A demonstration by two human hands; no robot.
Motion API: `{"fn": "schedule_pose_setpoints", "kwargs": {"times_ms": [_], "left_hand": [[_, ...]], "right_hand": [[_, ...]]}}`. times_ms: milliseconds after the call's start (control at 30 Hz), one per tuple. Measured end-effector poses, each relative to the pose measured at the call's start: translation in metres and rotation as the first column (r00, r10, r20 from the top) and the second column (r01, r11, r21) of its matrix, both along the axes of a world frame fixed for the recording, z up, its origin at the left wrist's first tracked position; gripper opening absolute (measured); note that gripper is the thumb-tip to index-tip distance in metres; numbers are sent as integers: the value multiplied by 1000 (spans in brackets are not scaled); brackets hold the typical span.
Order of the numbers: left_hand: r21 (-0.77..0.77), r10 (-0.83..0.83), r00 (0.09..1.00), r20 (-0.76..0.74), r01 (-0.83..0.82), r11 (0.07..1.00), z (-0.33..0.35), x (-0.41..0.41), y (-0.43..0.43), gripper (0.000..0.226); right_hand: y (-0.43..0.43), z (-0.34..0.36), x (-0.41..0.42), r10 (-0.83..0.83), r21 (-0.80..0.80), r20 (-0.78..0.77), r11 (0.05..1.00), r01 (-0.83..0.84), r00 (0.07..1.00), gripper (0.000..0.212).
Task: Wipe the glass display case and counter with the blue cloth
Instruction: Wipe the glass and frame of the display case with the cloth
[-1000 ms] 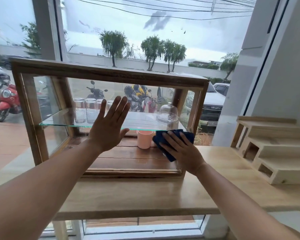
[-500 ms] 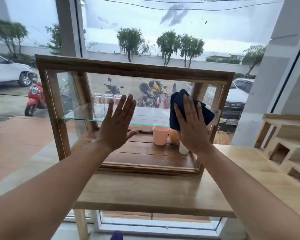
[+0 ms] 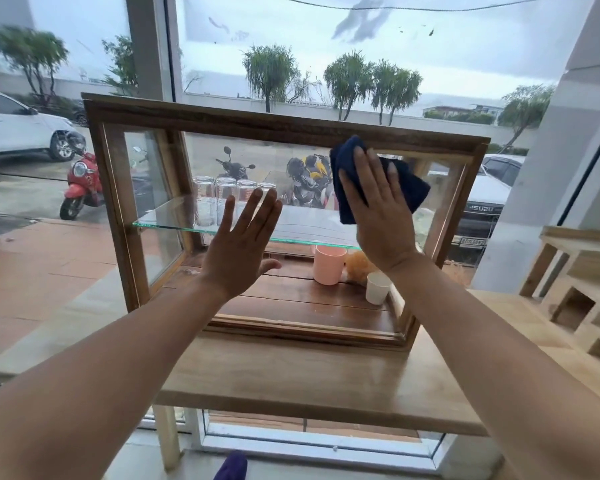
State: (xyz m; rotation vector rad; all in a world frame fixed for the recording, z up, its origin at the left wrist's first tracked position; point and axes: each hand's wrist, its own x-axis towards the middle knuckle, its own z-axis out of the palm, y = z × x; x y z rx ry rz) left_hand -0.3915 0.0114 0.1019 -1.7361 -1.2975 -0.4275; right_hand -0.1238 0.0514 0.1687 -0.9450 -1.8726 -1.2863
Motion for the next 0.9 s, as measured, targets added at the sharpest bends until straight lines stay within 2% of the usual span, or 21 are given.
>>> {"fn": "schedule_pose_setpoints", "kwargs": {"times_ms": [67, 133, 200, 267, 300, 367, 467, 533, 600, 667, 733, 800, 900], "left_hand": [[-14, 4, 1000, -10, -4, 1000, 1, -2, 0, 117], [-34, 10, 999, -31, -11, 999, 3, -5, -1, 120], [-52, 10, 999, -51, -13, 999, 5, -7, -2, 123], [-54, 14, 998, -62, -17, 998, 5, -9, -3, 124], [-53, 17, 998, -64, -20, 998, 6, -9, -3, 124], [-52, 22, 998, -62, -26, 998, 6, -9, -3, 124], [-40, 5, 998, -55, -8, 999, 4, -10, -2, 125], [-28, -9, 999, -39, 8, 1000, 2, -11, -2, 125], [-23, -5, 1000, -11, 5, 1000, 0, -13, -3, 125], [-16, 8, 1000, -8, -8, 1000, -2, -14, -3, 122], [-12, 13, 1000, -14, -13, 1000, -2, -16, -2, 120], [-19, 4, 1000, -10, -4, 1000, -1, -16, 0, 119], [-45, -10, 1000, 5, 10, 999, -1, -18, 1, 120]], "right_hand": [[0, -25, -10, 29, -7, 85, 1000, -28, 996, 60], [-6, -69, -9, 56, -43, 293, 998, -45, 955, 60], [-12, -110, 6, 79, -90, 508, 995, -39, 858, 61], [-19, -124, 21, 66, -119, 633, 993, 13, 771, 63], [-21, -119, 26, 49, -119, 652, 992, 39, 756, 66], [-20, -94, 25, 4, -80, 579, 996, 51, 816, 65], [-11, -34, 7, 20, -52, 215, 999, -9, 976, 60], [-9, -3, -12, 20, -38, 14, 999, -19, 1000, 60], [-8, -2, -34, 27, -17, -66, 999, -28, 997, 59], [-7, -32, -50, 61, -28, 13, 998, -61, 998, 60], [-10, -74, -51, 89, -64, 214, 995, -76, 973, 59], [-15, -104, -35, 94, -96, 409, 994, -60, 908, 58], [-21, -100, -15, 70, -105, 533, 994, -17, 843, 54]]}}
